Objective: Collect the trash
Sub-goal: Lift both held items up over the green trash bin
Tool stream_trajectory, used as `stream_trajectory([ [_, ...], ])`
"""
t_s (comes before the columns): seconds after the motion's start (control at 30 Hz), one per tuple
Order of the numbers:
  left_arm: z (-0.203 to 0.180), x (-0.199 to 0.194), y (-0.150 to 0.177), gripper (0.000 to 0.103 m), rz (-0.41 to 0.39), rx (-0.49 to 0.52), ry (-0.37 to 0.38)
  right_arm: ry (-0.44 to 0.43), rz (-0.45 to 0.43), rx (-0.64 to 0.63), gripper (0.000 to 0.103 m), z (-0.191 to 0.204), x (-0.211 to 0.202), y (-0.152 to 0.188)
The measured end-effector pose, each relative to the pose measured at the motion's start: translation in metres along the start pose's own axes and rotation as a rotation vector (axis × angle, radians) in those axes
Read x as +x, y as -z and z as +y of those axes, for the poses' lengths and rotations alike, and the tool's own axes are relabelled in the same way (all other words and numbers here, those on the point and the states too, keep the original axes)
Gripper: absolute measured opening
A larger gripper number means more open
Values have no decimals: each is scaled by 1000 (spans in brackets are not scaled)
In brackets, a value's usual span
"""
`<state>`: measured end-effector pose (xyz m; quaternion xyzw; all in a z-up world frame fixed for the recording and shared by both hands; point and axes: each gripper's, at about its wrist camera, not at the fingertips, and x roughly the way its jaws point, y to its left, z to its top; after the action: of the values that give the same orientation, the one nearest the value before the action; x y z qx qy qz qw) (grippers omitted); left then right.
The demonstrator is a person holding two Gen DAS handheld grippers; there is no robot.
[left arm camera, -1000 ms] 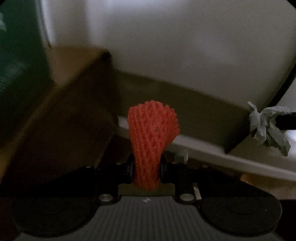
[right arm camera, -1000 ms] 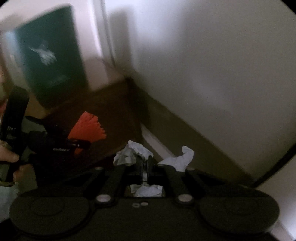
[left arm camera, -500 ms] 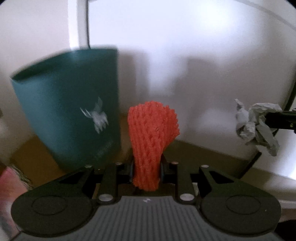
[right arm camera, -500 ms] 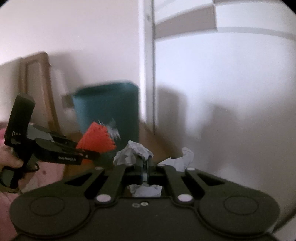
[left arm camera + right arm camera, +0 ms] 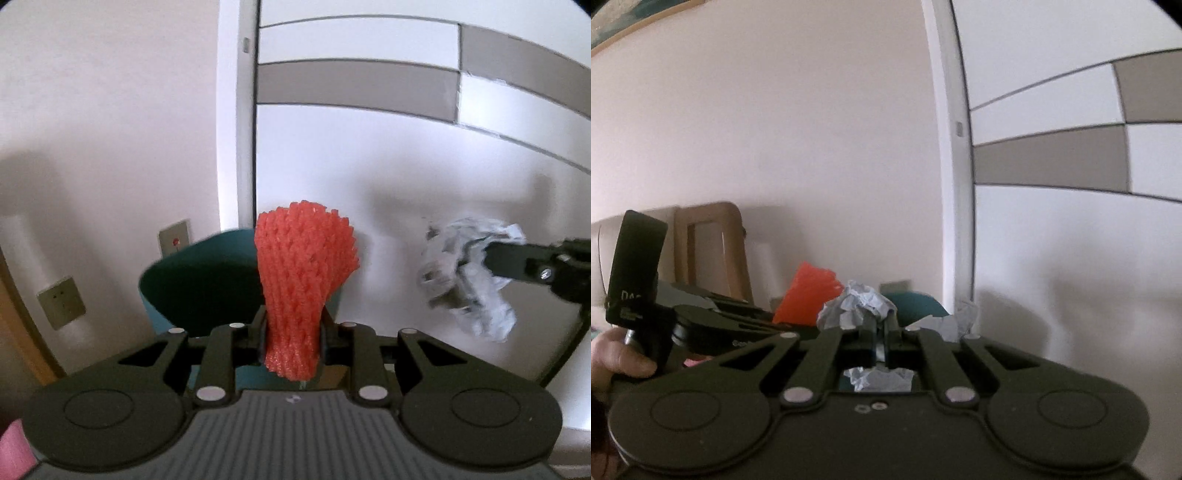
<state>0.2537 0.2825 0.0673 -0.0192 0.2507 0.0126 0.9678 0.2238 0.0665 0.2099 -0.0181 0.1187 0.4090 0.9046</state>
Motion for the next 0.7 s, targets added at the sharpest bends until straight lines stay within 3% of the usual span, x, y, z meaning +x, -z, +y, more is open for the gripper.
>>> stream_trajectory([
  [0.17, 27, 5, -34, 25, -30, -31, -19, -19, -31, 38, 2, 4, 22, -22],
  [0.3, 42, 28, -52, 25, -7, -37, -65, -26, -30, 59, 2, 0, 54, -26],
  [0.5, 64, 69, -51, 25, 70, -20, -141, -9, 22, 62, 2, -5, 104, -14],
  [0.7, 77, 104, -45, 25, 147, -11, -138, 23, 89, 55, 2, -10, 144, 7],
])
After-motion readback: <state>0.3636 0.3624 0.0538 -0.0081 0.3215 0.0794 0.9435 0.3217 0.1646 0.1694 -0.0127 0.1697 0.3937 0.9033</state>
